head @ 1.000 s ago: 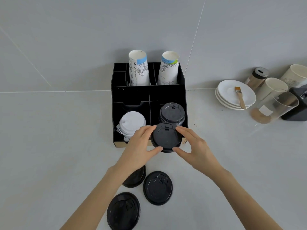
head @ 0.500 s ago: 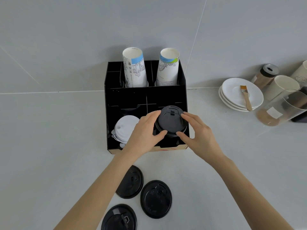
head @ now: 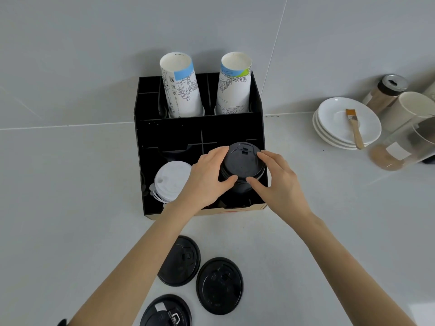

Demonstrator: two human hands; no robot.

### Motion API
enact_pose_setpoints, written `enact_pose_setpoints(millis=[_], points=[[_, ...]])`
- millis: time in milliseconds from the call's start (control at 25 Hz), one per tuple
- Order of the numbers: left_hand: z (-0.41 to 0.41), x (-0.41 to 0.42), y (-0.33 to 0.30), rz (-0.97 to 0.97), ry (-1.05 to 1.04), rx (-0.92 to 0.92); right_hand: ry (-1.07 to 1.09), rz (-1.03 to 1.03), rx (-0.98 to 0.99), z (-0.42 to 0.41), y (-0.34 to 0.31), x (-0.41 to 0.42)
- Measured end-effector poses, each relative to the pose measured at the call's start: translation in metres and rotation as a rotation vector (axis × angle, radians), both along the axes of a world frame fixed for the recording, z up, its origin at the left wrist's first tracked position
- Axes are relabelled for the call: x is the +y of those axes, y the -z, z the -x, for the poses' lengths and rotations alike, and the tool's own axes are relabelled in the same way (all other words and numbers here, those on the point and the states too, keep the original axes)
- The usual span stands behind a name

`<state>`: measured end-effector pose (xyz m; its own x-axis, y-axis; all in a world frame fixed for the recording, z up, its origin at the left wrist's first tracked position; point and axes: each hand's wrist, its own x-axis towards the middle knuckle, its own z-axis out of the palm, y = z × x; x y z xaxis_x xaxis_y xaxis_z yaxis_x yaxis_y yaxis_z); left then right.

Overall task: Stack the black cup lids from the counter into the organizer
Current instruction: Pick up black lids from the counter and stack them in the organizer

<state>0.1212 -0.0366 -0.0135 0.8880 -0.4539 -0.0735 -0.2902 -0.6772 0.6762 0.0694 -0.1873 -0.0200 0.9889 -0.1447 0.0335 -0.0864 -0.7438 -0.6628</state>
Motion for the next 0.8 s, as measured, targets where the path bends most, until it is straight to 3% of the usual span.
enact_pose_setpoints(millis=[560, 800], points=[[0.005, 0.007, 0.004, -0.031, -0.009, -0.006, 0.004, 0.064, 0.048, 0.004, -0.002, 0.008], [0.024, 0.029, -0.005, 0.037, -0.059, -0.019, -0.018, 0.020, -0.045, 0.023, -0.014, 0.018]])
